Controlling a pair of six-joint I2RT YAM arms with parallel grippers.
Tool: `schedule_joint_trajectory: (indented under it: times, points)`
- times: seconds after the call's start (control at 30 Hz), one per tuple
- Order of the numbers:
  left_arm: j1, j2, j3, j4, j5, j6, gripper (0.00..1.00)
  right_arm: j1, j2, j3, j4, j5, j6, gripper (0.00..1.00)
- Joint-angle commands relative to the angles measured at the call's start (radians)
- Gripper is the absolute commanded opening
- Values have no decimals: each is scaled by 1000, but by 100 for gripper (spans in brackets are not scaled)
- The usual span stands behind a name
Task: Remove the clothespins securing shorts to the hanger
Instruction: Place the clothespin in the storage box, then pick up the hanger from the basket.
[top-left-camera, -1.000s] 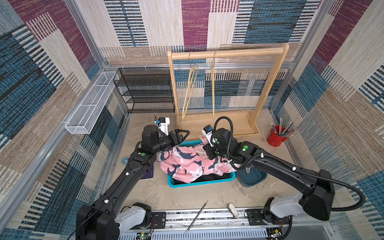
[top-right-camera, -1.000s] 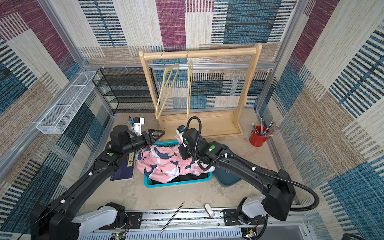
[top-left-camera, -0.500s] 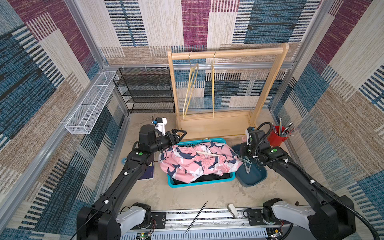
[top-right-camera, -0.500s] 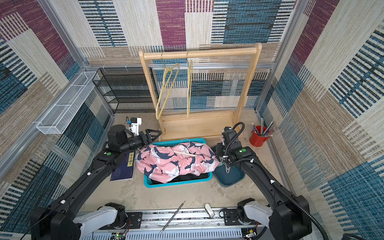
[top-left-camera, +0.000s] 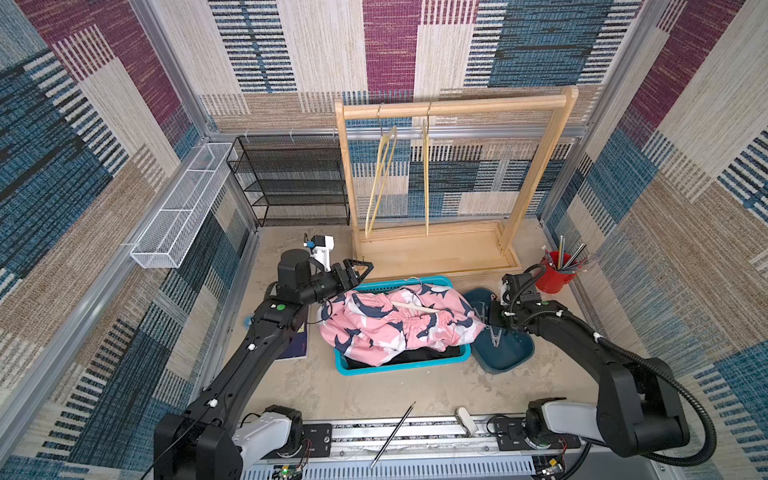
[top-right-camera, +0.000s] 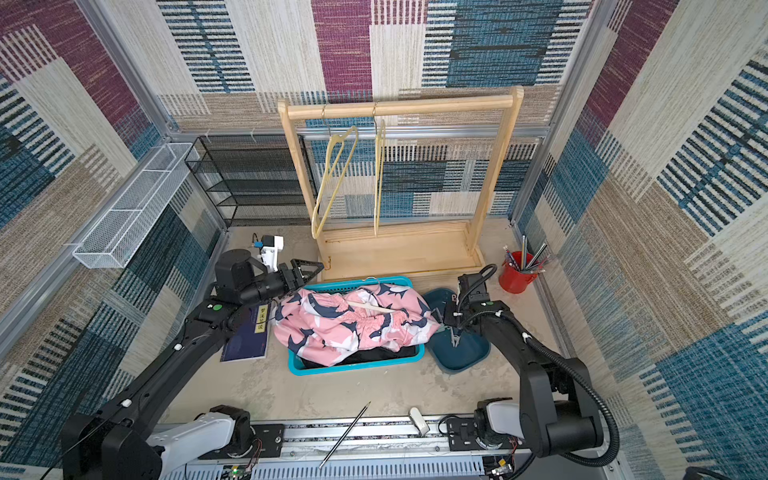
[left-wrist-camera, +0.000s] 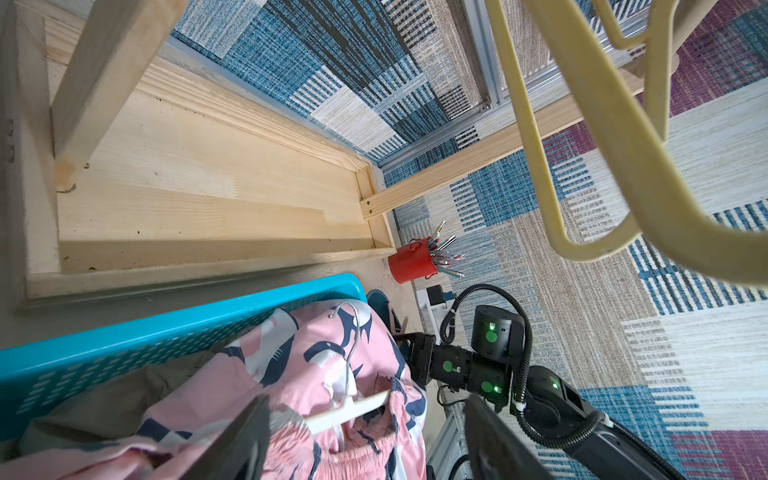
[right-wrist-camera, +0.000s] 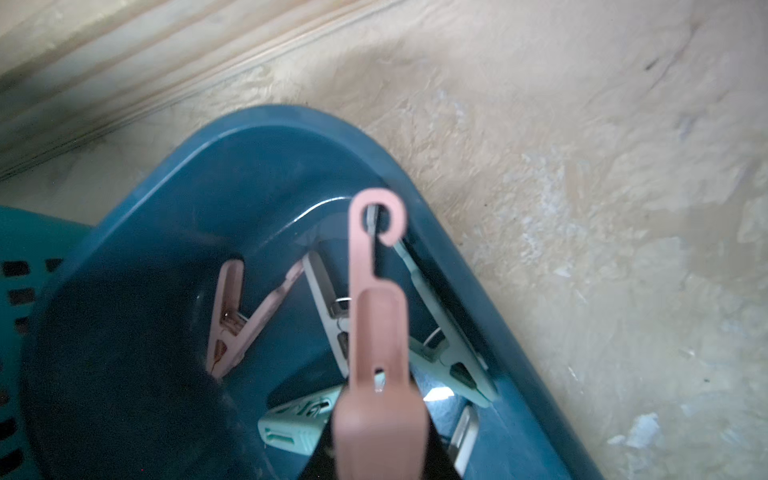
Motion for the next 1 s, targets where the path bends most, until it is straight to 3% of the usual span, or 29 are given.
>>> schedule_joint_trajectory:
  times: [0.0, 0.13, 0.3, 0.5, 0.6, 0.77, 0.97]
  points:
    - [2, 1, 14, -28, -4, 49, 76, 0, 12, 10, 33, -25, 1, 46]
    - [2, 4, 16, -31, -3, 54, 76, 0, -30, 43, 5, -22, 1, 55]
    - [2, 15, 24, -37, 4, 65, 77, 1, -123, 122, -42, -82, -56, 58]
    - [2, 40, 75, -146, -2, 146, 79, 17, -205, 174, 57, -472, -117, 58]
    - [2, 33, 88, -197, -22, 189, 79, 77, -197, 181, 123, -584, -140, 58]
    - [2, 19, 109, -243, -36, 221, 80, 213, -96, 174, 218, -621, -146, 59]
    - [2, 8, 94, -236, -34, 209, 80, 301, 8, 178, 296, -677, -174, 59]
